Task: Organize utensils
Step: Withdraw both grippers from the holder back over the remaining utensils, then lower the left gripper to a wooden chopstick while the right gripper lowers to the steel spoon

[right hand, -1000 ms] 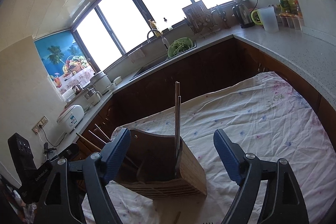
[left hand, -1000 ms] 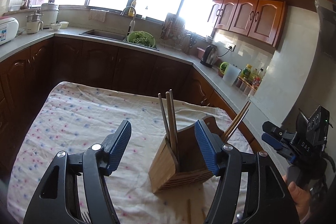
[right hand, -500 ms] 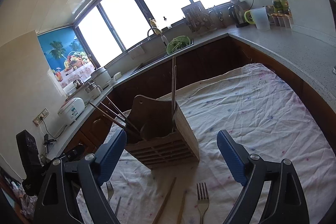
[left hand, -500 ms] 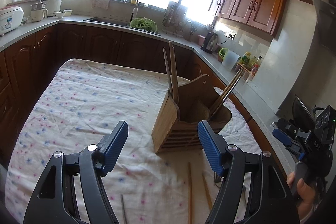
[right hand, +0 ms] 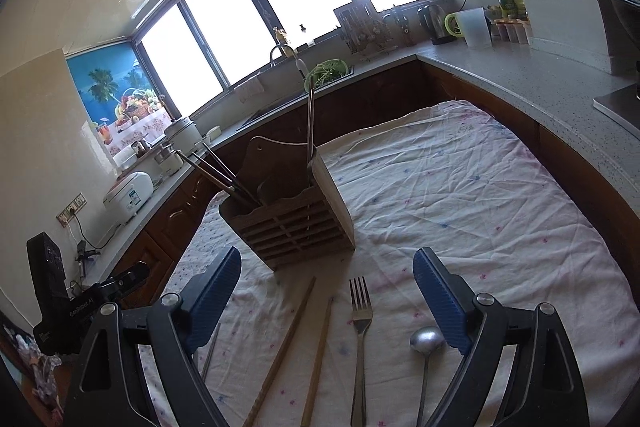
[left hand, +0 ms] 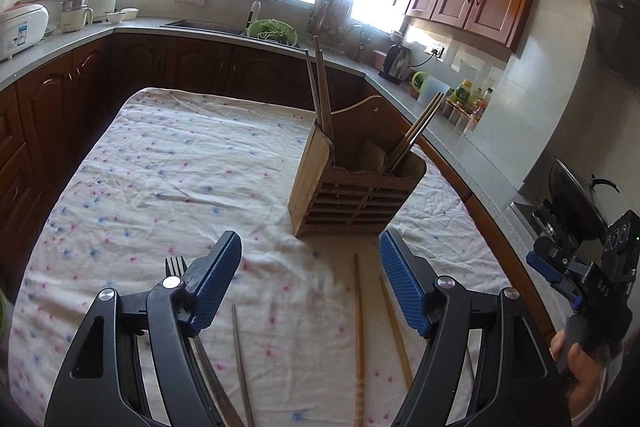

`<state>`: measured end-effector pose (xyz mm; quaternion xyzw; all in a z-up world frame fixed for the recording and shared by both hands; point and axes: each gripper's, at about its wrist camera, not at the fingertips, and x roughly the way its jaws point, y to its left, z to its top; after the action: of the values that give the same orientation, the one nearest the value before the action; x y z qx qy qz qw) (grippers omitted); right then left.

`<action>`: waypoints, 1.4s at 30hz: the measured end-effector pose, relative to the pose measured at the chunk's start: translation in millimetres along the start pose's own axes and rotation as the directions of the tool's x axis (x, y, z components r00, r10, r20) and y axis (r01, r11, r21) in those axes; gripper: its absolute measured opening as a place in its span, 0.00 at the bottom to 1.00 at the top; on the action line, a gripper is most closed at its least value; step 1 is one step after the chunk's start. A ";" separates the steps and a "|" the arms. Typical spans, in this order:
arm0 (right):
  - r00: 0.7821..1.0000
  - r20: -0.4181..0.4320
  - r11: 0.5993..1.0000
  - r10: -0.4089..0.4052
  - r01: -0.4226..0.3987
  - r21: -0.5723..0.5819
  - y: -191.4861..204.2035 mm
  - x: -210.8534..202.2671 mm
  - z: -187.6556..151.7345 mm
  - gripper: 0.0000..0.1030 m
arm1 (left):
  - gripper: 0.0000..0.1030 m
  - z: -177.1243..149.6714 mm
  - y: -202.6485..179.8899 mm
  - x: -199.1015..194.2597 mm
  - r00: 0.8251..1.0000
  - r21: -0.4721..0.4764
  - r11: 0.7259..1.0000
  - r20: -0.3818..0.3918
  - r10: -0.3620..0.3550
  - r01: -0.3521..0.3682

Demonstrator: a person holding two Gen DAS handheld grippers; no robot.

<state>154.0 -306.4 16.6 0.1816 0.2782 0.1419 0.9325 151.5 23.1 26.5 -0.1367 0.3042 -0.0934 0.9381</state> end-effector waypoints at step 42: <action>0.954 -0.227 0.979 -0.196 0.179 -0.093 -38.8 24.0 -78.3 0.54 | 0.71 -63.2 -25.4 69.2 0.964 0.106 0.994 -0.266 -0.011 0.040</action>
<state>135.0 -312.0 -71.9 0.1030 0.3971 0.0830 0.9082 166.6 -31.4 -52.4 -0.0747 0.4194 -0.1397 0.8939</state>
